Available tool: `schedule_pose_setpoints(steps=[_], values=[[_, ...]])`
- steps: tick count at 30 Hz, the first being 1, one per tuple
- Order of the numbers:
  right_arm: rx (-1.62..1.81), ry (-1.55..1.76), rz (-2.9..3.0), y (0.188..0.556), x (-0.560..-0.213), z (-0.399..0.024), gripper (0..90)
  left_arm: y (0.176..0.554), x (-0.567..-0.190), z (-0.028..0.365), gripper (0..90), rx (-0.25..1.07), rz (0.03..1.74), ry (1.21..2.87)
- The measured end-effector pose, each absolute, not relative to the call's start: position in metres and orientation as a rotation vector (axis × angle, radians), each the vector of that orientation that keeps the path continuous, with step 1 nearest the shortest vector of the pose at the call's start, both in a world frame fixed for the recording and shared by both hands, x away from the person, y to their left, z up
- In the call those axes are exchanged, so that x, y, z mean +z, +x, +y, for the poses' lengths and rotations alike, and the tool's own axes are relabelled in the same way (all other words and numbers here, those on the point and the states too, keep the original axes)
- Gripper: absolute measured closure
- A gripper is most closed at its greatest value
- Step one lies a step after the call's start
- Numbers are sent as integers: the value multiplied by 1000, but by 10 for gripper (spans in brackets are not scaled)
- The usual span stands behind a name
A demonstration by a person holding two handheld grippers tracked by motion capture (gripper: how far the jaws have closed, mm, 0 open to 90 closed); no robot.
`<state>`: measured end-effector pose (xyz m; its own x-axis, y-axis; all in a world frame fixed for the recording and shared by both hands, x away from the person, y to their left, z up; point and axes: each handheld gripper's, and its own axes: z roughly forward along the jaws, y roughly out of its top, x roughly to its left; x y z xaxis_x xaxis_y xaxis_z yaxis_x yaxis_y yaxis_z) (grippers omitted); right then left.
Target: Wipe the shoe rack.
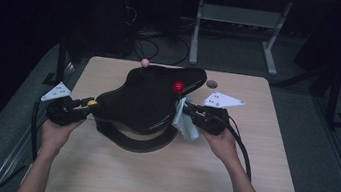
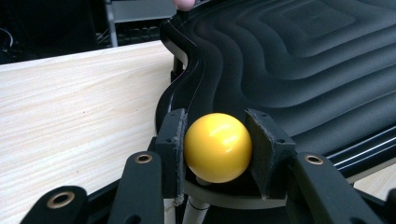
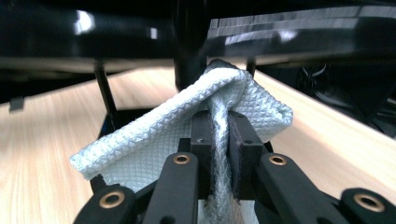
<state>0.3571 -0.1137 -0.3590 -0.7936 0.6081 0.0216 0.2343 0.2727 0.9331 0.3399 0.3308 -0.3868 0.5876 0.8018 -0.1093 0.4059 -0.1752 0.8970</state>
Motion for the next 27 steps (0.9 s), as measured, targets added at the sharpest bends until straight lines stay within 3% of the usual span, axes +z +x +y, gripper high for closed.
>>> schedule_pose_setpoints(steps=[5,11,19,27], values=[[1529,783,2202,360,-362,-111,818,340,-387,331,600,478,990,1789],[1471,897,2285,363,-408,-106,818,340,-387,331,600,475,992,1788],[1532,868,2190,365,-386,-105,819,341,-387,331,600,469,996,1786],[1441,977,2305,367,-437,-101,819,341,-387,331,600,472,998,1782]])
